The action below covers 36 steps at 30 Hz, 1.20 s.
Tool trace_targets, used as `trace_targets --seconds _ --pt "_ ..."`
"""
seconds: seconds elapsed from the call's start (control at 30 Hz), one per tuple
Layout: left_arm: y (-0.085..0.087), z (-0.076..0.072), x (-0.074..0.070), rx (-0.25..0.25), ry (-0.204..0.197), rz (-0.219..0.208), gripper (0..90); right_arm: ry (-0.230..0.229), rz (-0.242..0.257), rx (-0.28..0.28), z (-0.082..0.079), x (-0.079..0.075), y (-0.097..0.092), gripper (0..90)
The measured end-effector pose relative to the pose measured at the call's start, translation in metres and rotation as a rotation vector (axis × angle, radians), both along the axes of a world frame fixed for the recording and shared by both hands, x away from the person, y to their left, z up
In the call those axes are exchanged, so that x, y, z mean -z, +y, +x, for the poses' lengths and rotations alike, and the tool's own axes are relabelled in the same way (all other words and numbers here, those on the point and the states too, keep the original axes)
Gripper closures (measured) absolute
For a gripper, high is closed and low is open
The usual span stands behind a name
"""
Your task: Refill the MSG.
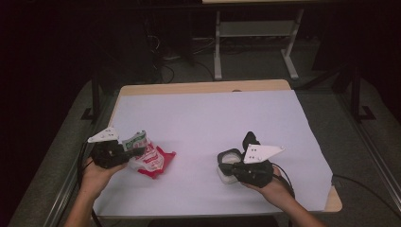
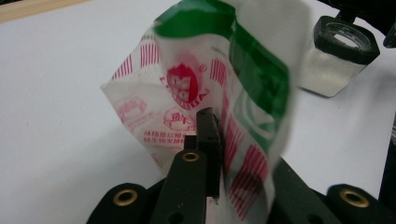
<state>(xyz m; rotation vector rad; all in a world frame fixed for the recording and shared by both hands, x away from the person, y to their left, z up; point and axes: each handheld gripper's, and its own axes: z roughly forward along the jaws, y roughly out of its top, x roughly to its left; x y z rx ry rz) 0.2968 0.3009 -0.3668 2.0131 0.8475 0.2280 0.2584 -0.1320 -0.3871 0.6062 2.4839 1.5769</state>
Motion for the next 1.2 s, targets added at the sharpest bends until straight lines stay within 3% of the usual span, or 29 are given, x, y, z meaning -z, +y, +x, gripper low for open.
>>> trace_targets --seconds 0.2,0.43,0.77,0.93,1.07,1.2 --pt "0.004 -0.006 0.003 -0.008 0.000 -0.015 79.8 0.008 -0.003 0.003 0.001 0.002 -0.001 89.9" --pt "0.011 -0.016 0.008 -0.003 -0.002 -0.010 58.0 0.015 -0.006 0.005 0.001 0.003 -0.001 90.0" --pt "0.019 -0.028 0.015 -0.009 -0.039 0.000 32.6 0.016 0.001 0.029 0.003 0.002 -0.005 89.9" --pt "0.023 -0.034 0.023 -0.031 -0.042 0.024 21.9 0.022 0.007 0.038 0.002 0.001 -0.010 89.9" --pt "0.023 -0.040 0.033 -0.036 -0.043 0.039 18.5 0.016 0.011 0.041 0.000 0.000 -0.014 89.9" --pt "0.021 -0.042 0.042 -0.032 -0.043 0.096 16.3 0.015 0.012 0.049 -0.002 0.001 -0.020 89.9"
